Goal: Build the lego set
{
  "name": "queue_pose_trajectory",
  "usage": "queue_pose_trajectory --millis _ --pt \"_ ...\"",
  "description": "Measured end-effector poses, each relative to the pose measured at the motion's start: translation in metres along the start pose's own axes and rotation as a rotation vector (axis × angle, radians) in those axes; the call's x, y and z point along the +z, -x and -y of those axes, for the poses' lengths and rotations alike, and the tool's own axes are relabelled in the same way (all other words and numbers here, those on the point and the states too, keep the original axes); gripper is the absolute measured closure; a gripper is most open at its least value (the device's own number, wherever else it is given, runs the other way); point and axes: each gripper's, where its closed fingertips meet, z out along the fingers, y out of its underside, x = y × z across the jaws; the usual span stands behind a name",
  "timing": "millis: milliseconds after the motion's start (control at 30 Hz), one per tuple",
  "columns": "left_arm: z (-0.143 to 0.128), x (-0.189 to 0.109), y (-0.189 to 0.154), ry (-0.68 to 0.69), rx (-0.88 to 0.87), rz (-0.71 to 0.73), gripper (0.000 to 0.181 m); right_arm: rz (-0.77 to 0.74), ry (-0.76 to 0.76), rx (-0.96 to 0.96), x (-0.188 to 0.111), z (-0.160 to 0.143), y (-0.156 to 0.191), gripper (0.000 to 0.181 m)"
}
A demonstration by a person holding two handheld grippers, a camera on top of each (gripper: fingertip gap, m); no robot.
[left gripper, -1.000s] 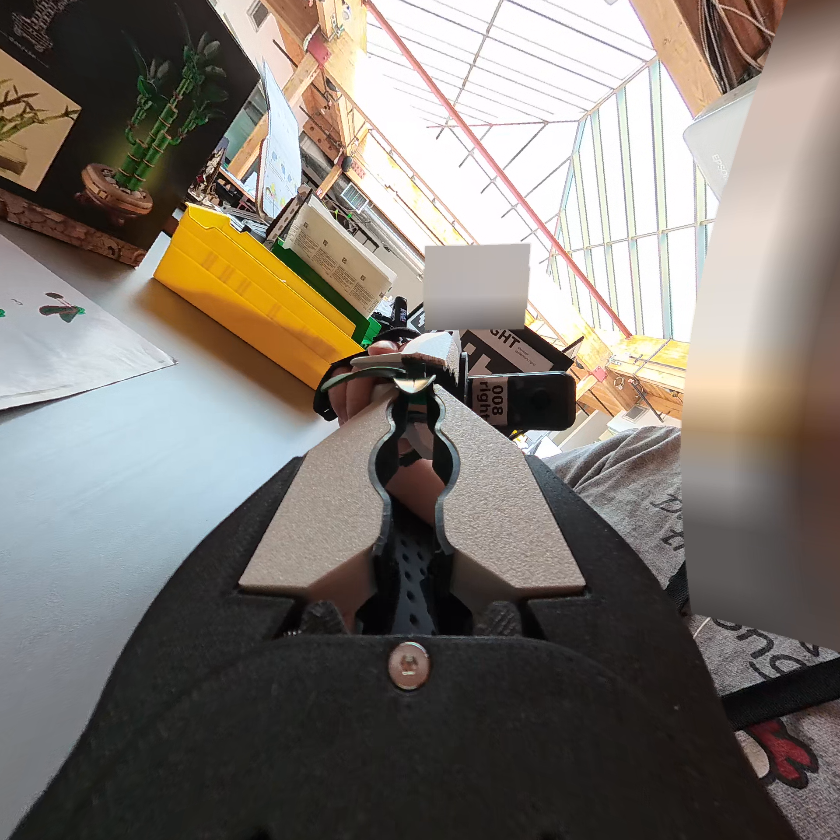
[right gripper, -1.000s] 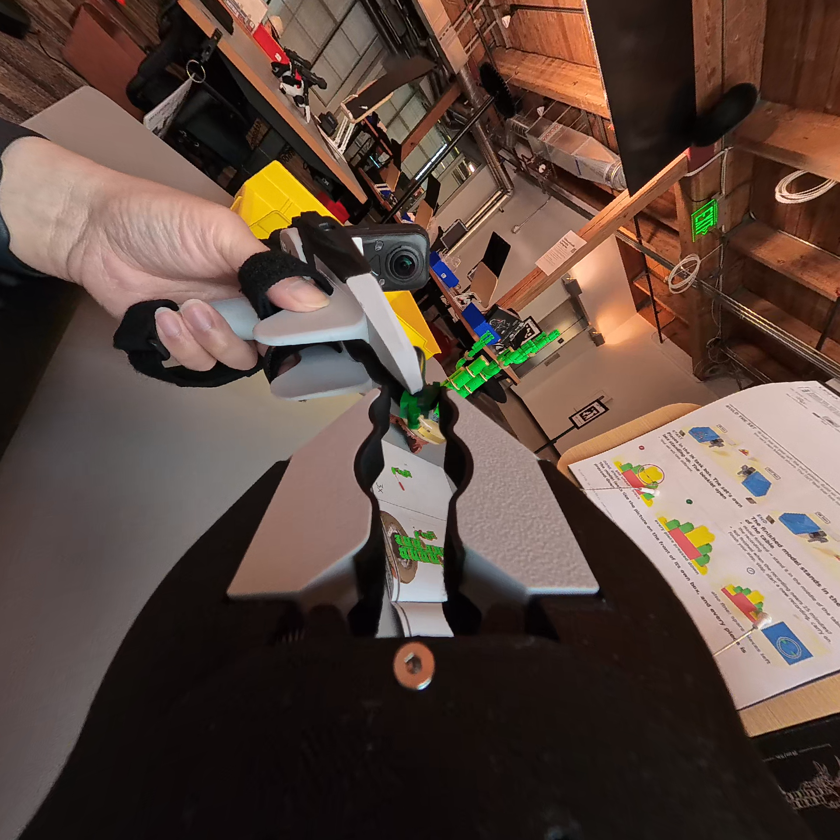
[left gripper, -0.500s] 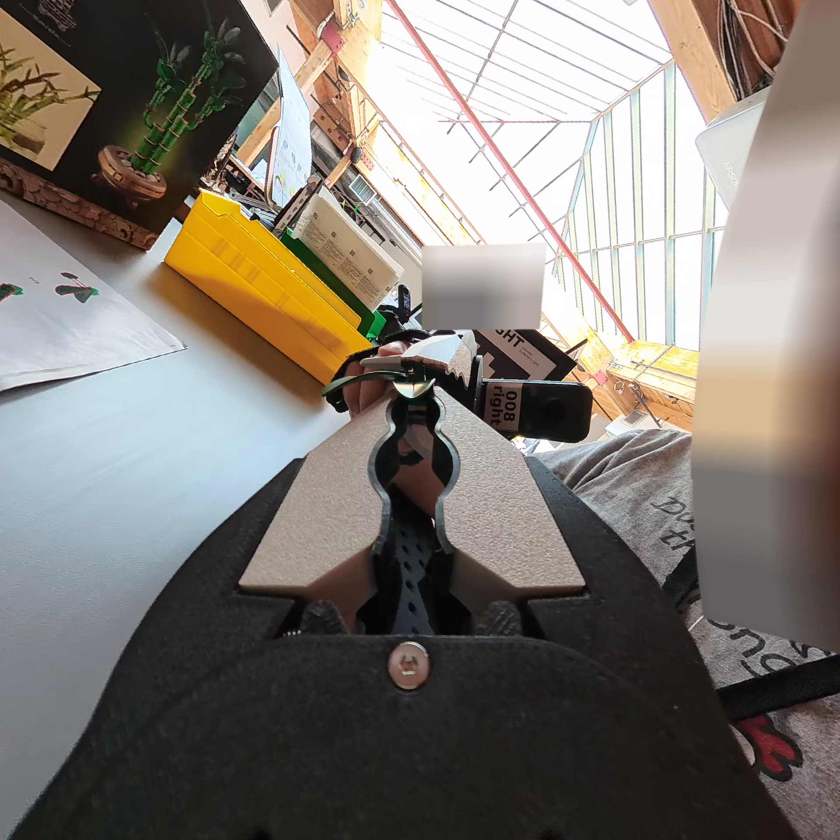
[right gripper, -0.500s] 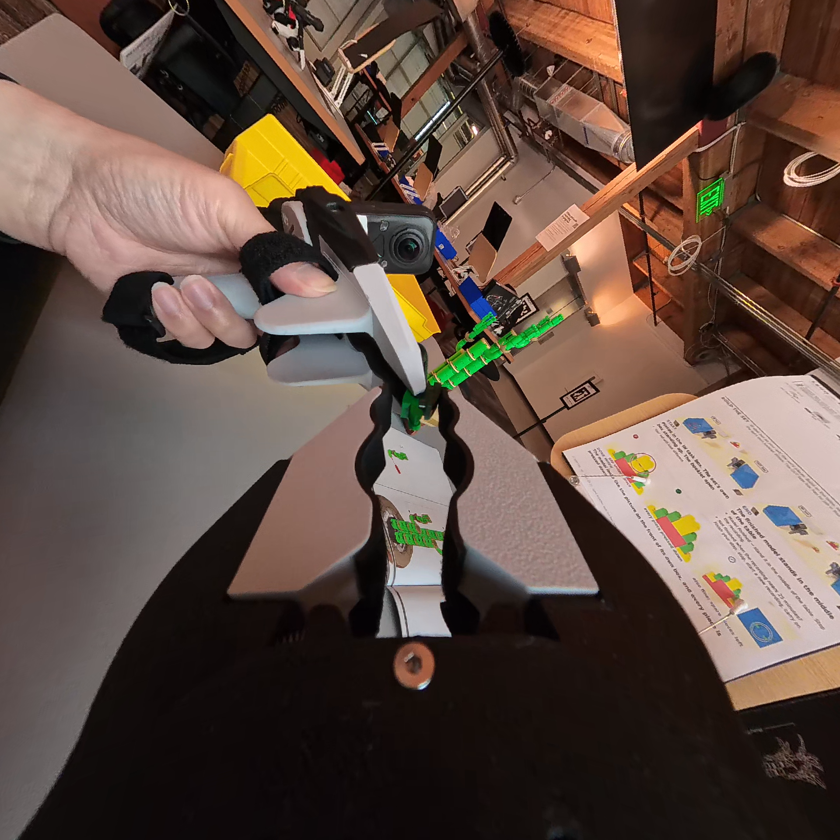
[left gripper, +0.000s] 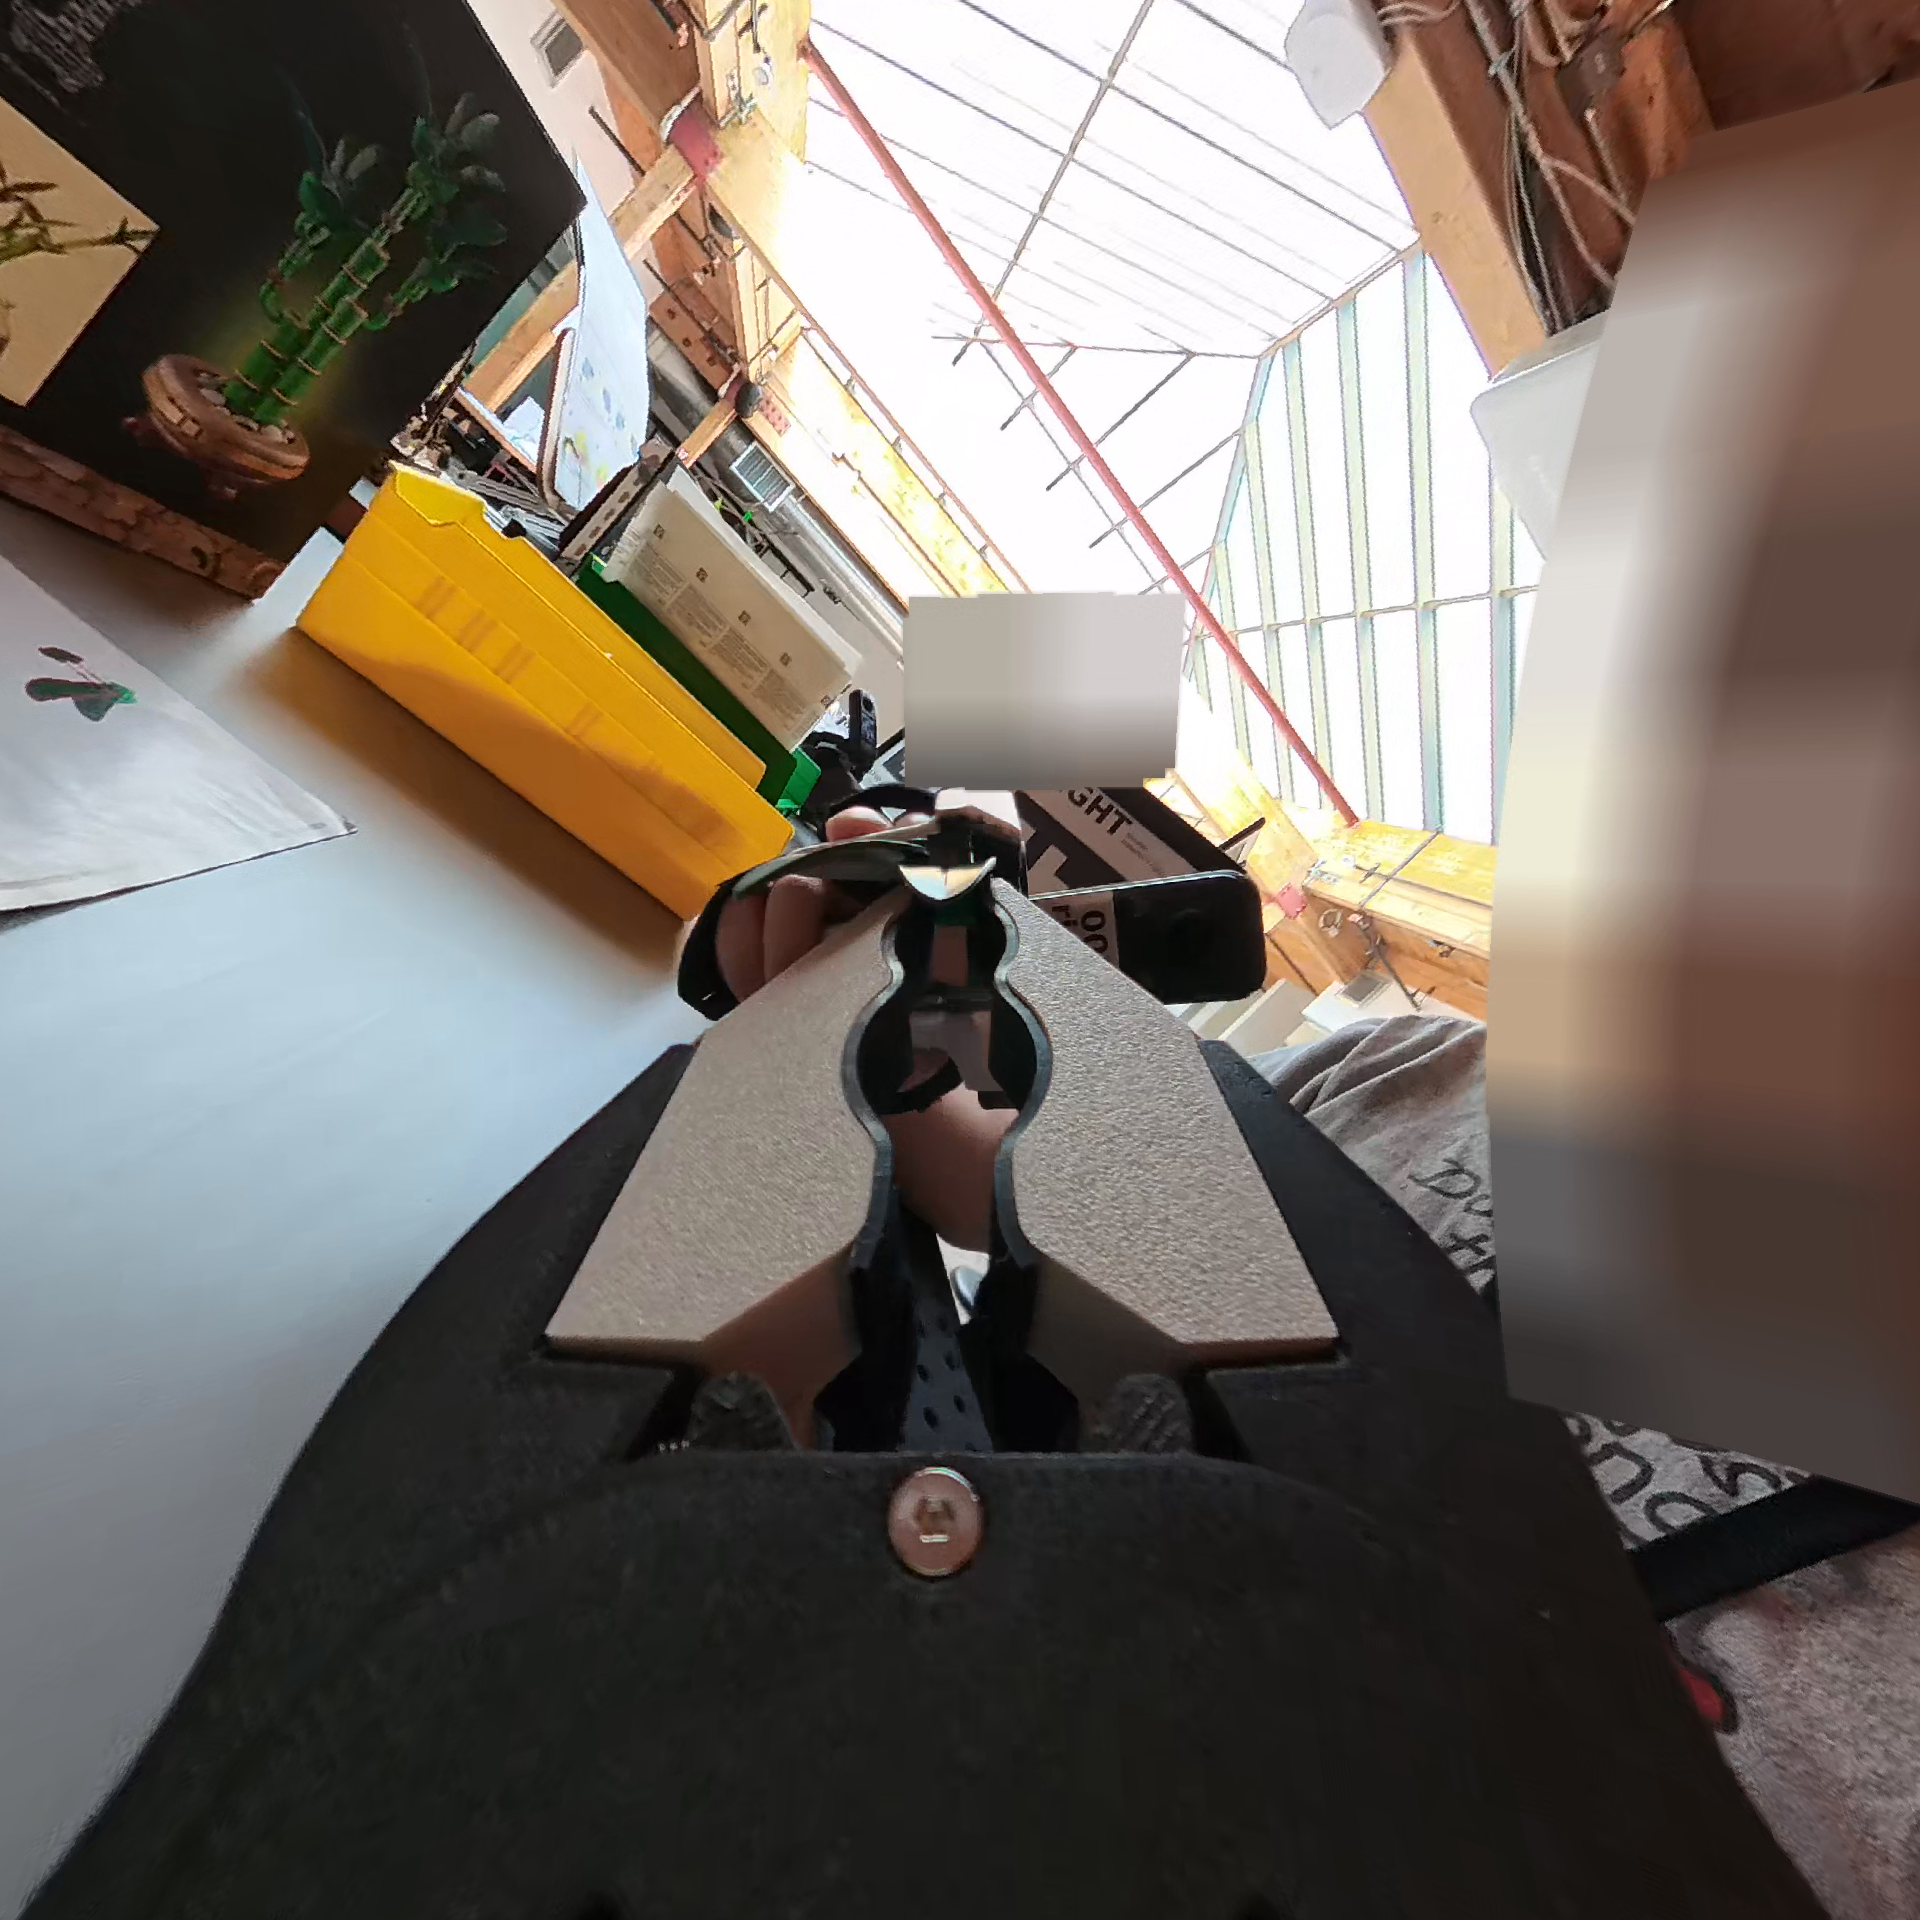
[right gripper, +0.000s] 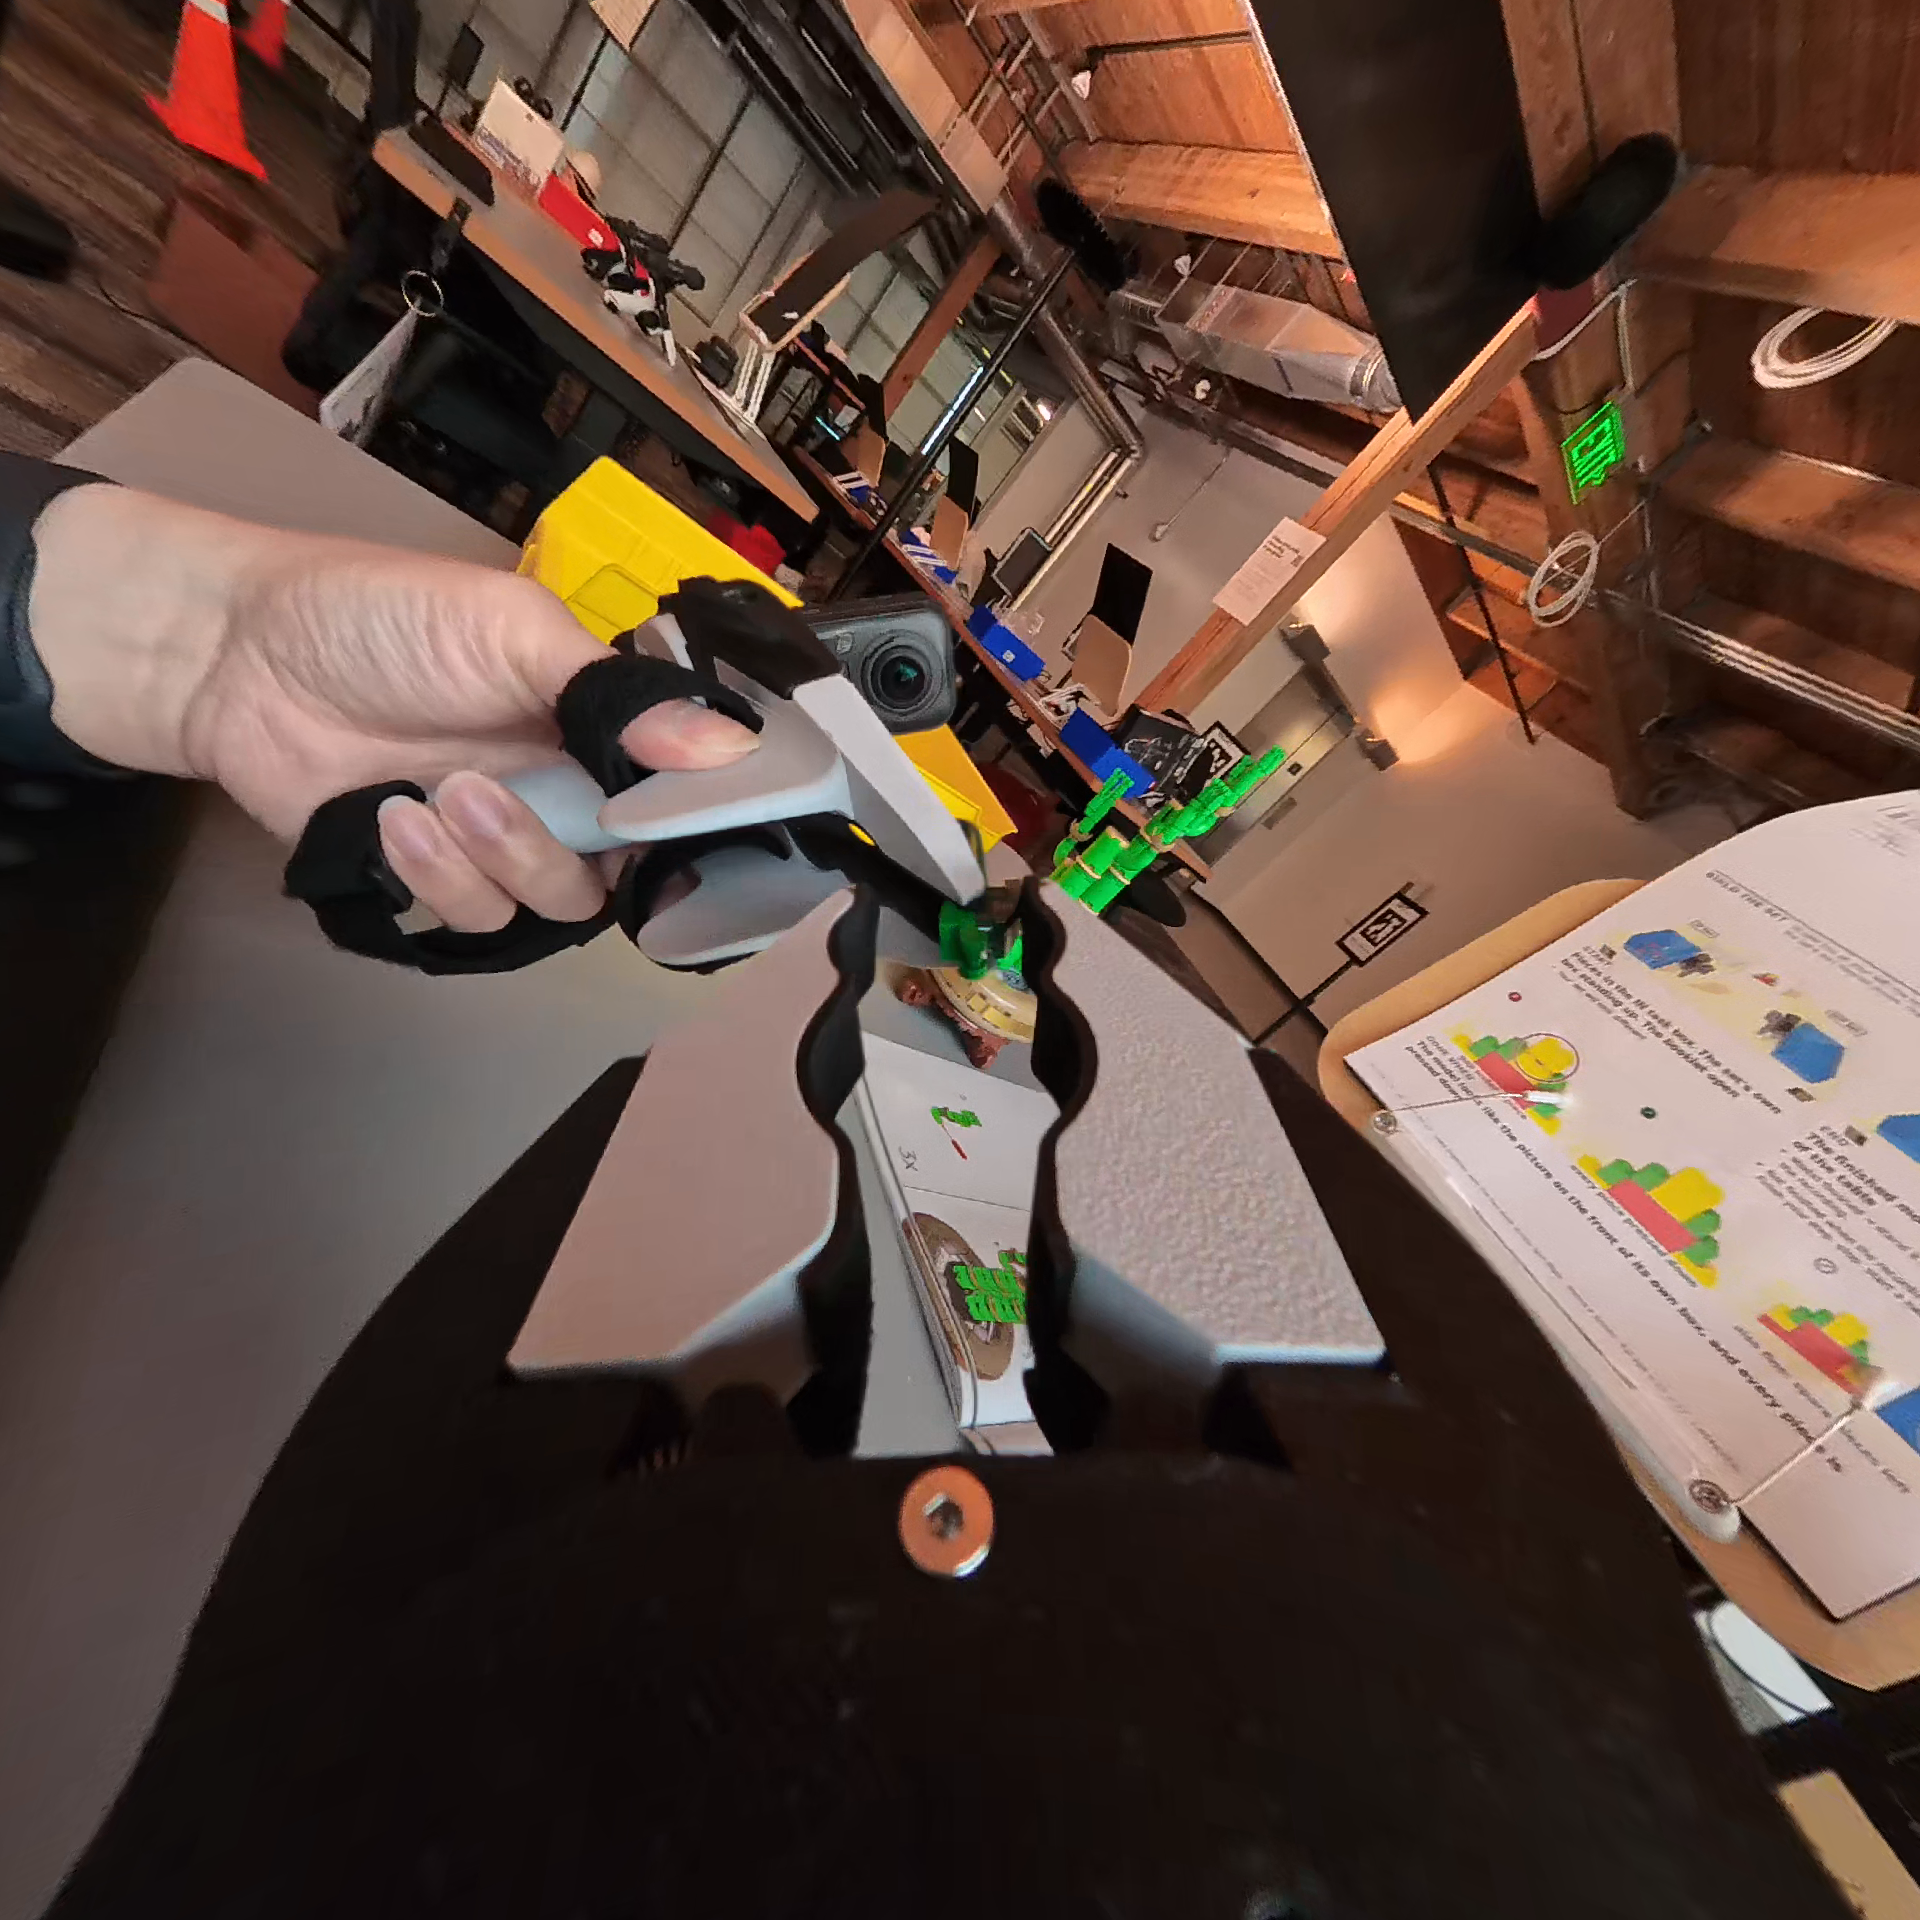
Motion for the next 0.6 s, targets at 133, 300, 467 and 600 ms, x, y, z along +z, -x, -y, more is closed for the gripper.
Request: queue_pose_trajectory --millis 133,300,467,600 --pt "-0.0021 -0.0002 0.0008 0.005 -0.005 0.004 0.175 -0.01 0.003 -0.054 -0.0015 -0.0014 0.0009 0.156" --pt "-0.0041 0.0016 0.0003 0.017 -0.002 0.002 0.176 0.012 0.014 -0.04 0.0006 -0.0041 0.0045 0.149" --pt "-0.0043 0.0016 0.0008 0.017 0.002 0.009 0.175 0.018 0.009 -0.024 -0.0001 -0.0048 0.004 0.151" --pt "-0.0032 0.0007 0.0009 0.011 0.008 0.014 0.176 0.034 0.002 0.044 0.0013 -0.0043 0.0051 0.15"
